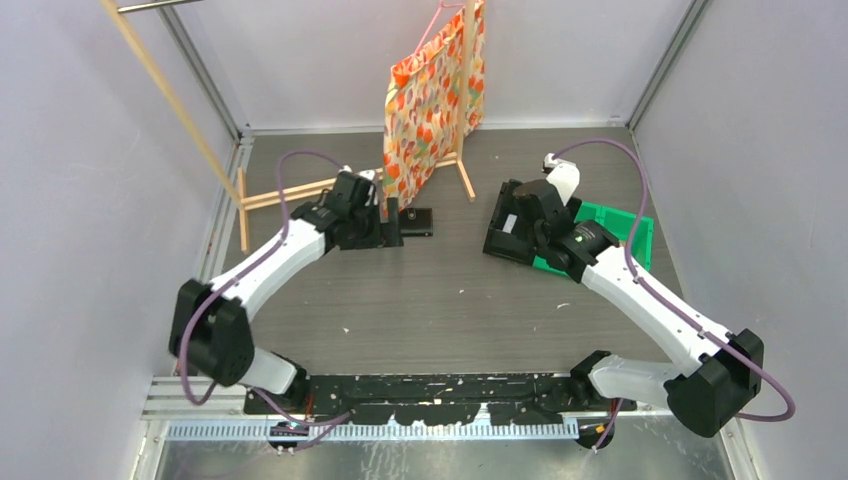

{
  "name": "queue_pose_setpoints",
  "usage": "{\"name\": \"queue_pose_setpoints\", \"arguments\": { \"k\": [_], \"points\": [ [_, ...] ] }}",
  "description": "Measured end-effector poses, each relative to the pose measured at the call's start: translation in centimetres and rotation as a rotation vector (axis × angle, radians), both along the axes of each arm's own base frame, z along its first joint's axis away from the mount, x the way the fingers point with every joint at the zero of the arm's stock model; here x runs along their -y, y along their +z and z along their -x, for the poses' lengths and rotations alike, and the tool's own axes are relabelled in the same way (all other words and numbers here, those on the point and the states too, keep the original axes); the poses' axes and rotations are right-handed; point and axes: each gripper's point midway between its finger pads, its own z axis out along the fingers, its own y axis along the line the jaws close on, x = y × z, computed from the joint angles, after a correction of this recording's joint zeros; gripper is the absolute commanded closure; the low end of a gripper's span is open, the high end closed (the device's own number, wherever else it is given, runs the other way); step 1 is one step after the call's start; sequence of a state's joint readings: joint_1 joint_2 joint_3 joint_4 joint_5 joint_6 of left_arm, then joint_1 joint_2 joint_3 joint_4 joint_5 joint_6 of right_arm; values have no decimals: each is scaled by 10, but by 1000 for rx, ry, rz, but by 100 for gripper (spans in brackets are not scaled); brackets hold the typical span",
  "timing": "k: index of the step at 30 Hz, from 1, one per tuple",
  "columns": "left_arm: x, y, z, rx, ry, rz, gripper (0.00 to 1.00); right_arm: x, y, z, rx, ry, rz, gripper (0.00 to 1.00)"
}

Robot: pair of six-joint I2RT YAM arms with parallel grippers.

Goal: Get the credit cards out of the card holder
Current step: Move the card holder to the center of the board.

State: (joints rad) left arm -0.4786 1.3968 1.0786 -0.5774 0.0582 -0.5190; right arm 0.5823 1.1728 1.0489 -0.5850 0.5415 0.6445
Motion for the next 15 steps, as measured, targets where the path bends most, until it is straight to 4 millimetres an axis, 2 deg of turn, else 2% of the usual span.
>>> {"name": "queue_pose_setpoints", "arguments": {
  "k": [7,11,15],
  "points": [
    [35,-26,-62,23,-9,-62,11,6,8,7,14,-8,-8,0],
    [42,-44,-94,52,-13,-121,13,11,12,12,18,-19,-5,0],
    [44,-55,-116,80,-13,-167,18,14,11,15,12,-24,3,0]
  ]
}}
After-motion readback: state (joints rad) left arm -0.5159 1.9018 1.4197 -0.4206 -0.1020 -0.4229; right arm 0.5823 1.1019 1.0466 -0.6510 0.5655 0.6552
